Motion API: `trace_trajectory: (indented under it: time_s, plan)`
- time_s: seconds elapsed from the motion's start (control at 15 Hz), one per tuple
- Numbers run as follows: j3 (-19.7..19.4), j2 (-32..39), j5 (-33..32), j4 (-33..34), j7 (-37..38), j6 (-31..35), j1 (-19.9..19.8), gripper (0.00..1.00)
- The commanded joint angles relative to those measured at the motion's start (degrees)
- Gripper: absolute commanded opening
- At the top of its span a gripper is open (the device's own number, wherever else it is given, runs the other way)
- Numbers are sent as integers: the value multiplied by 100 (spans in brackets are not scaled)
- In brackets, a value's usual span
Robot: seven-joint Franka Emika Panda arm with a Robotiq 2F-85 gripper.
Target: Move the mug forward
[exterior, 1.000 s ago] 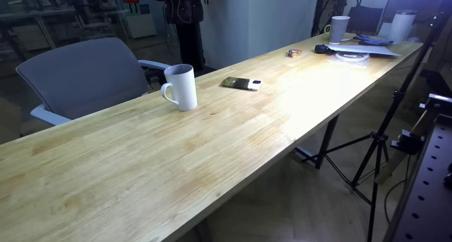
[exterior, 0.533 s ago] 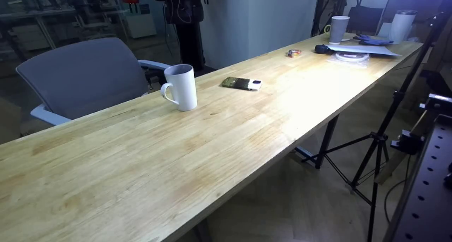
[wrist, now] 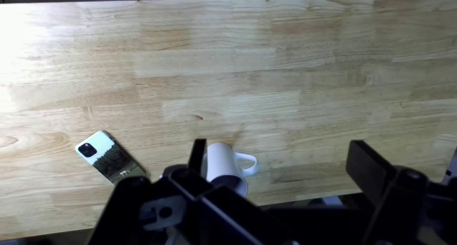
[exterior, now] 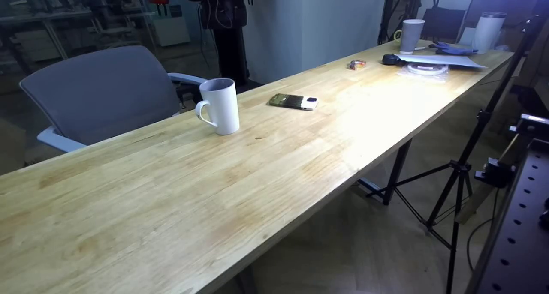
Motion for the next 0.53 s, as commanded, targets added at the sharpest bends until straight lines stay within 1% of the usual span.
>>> trace_trajectory:
  time_s: [0.0,0.2,0.47]
  plan:
    - [-184,702,67,763,-216,-40,-55,100]
    - [-311,1344,155,1436,-330,-109,-133,100]
    - [-354,2160,225,2335,-212,-176,-313,100]
